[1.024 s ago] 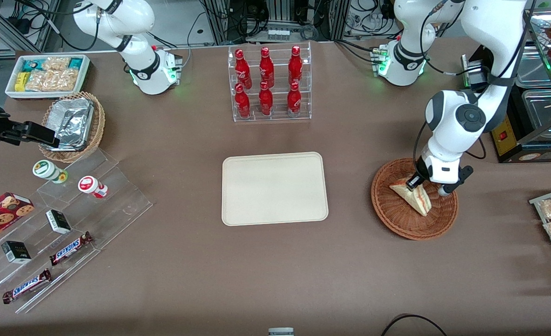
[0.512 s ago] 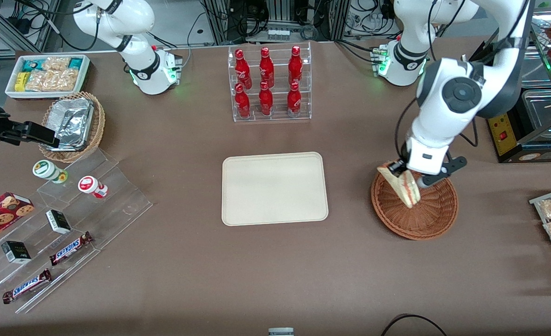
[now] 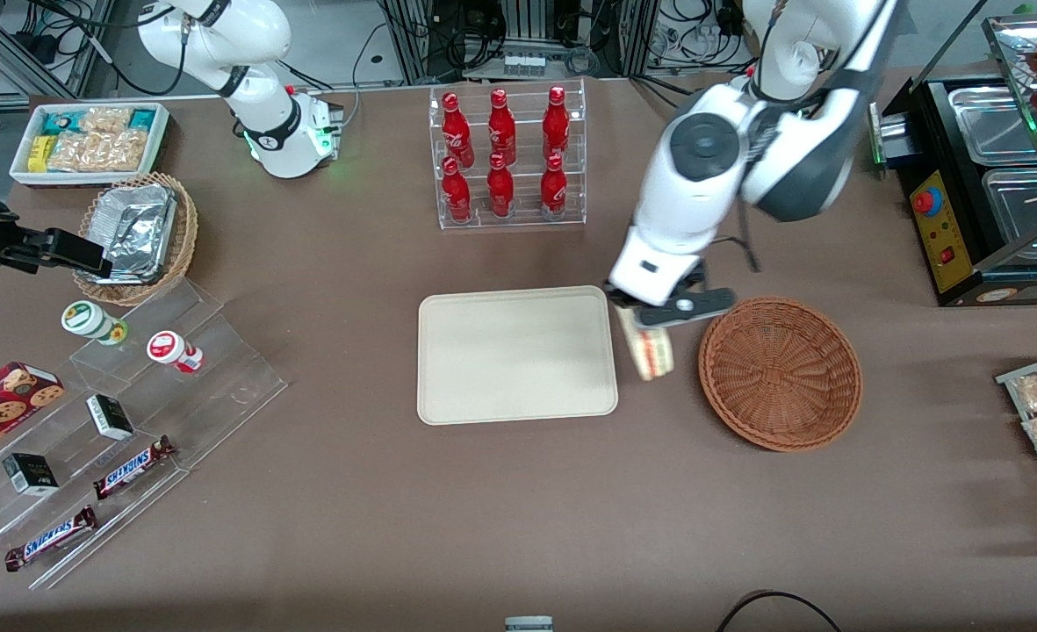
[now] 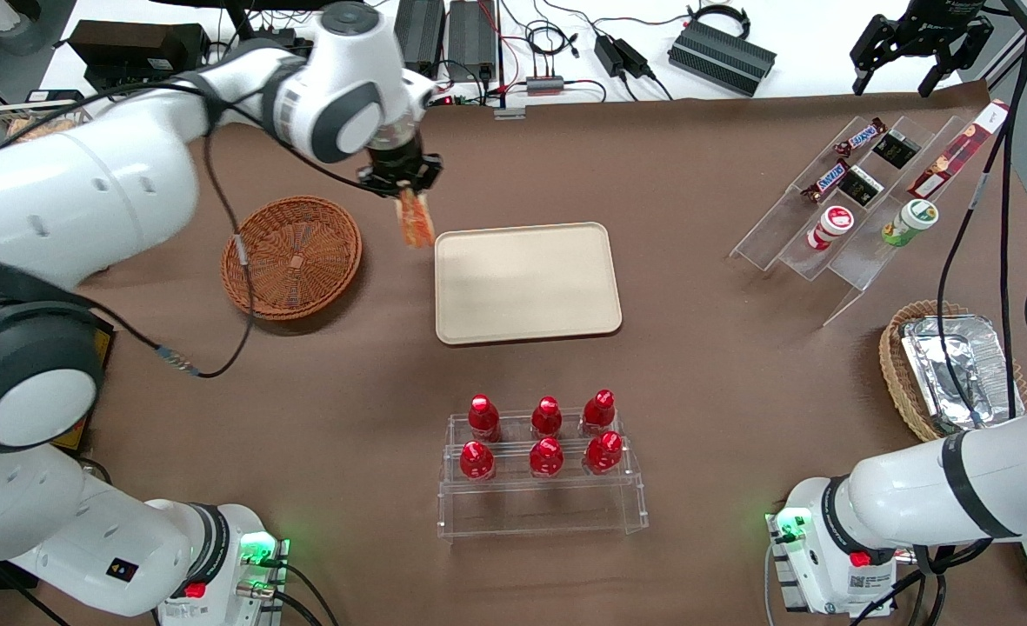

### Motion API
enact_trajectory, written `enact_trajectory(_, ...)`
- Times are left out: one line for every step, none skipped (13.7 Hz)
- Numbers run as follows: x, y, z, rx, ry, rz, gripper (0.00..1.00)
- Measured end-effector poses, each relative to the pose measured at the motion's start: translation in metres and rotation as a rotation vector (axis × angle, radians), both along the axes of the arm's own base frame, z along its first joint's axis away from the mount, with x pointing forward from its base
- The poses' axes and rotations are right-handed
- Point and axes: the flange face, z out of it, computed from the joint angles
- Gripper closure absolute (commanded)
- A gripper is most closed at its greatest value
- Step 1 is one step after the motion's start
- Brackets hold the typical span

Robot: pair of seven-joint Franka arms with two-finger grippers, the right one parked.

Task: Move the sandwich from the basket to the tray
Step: 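Lift the sandwich and carry it with the left gripper over the cream tray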

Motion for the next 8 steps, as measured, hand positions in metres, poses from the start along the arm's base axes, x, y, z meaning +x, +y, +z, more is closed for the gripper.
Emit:
enact_trajectory(-0.003,-0.024,-0.007,-0.006,0.004,-0.025,0.99)
enact_trajectory(-0.004,-0.046,-0.015,-0.012,0.008,-0.046,0.99)
enact_trajectory(-0.005,-0.068,-0.026,-0.015,0.016,-0.068,0.99)
enact_trajectory(-0.008,-0.090,-0.039,-0.018,0.024,-0.088,0.99)
enact_trajectory(-0.010,-0.112,-0.053,-0.021,0.033,-0.104,0.99)
enact_trajectory(-0.012,-0.129,-0.067,-0.025,0.038,-0.118,0.99)
enact_trajectory(-0.013,-0.143,-0.079,-0.034,0.037,-0.131,0.99)
enact_trajectory(-0.012,-0.154,-0.090,-0.049,0.027,-0.140,0.99)
